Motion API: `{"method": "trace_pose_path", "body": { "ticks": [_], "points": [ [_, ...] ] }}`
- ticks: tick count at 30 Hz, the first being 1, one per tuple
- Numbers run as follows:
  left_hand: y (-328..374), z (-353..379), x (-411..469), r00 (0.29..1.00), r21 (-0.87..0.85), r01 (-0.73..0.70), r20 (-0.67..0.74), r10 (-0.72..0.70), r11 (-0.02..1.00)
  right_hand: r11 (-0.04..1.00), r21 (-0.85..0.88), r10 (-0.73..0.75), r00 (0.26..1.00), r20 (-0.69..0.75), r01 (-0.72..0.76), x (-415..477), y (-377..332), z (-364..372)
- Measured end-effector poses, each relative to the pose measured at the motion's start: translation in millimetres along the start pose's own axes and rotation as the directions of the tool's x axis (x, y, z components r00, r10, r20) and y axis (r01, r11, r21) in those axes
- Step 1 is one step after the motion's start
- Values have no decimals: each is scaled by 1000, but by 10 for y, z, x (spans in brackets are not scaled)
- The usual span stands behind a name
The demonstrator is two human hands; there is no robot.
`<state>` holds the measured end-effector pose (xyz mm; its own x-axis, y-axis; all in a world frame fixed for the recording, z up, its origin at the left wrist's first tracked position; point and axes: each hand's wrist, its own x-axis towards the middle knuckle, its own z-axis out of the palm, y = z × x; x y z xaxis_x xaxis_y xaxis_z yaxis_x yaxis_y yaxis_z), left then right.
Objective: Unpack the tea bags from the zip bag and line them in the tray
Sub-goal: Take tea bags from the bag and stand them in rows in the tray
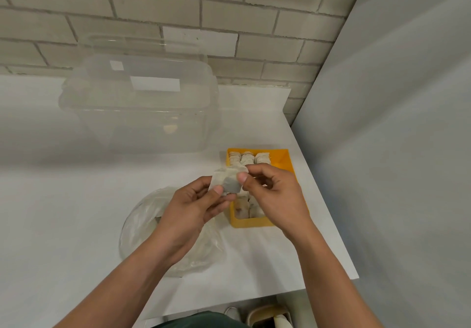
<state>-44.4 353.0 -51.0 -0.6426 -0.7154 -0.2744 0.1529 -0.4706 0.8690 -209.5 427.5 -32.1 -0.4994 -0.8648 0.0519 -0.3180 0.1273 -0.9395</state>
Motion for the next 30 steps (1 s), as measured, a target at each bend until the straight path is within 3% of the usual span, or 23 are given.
{"method": "trace_pose_path", "body": {
  "ticks": [4, 12, 20, 24, 30],
  "points": [
    [-7, 9, -1, 1000, -7, -13, -14, 13, 1000, 993, 66, 86, 988, 125, -95, -5, 30, -6],
    [-19, 21, 2, 997, -66, 13, -69, -17, 998, 989, 100, 105, 994, 13, -106, 14, 146, -207],
    [-44, 98, 34, 996, 29, 14, -83, -12, 999, 954, -182, 194, 954, -227, -237, 204, 786, -653],
    [-67, 117, 46, 995, 95, 3, -98, 6, 995, 877, -386, 229, 955, -187, -286, 251, 1015, -687],
    [-105, 140, 91, 994, 56, -11, -105, 17, 998, 769, -585, 277, 959, -56, -257, 303, 977, -613]
  ]
}}
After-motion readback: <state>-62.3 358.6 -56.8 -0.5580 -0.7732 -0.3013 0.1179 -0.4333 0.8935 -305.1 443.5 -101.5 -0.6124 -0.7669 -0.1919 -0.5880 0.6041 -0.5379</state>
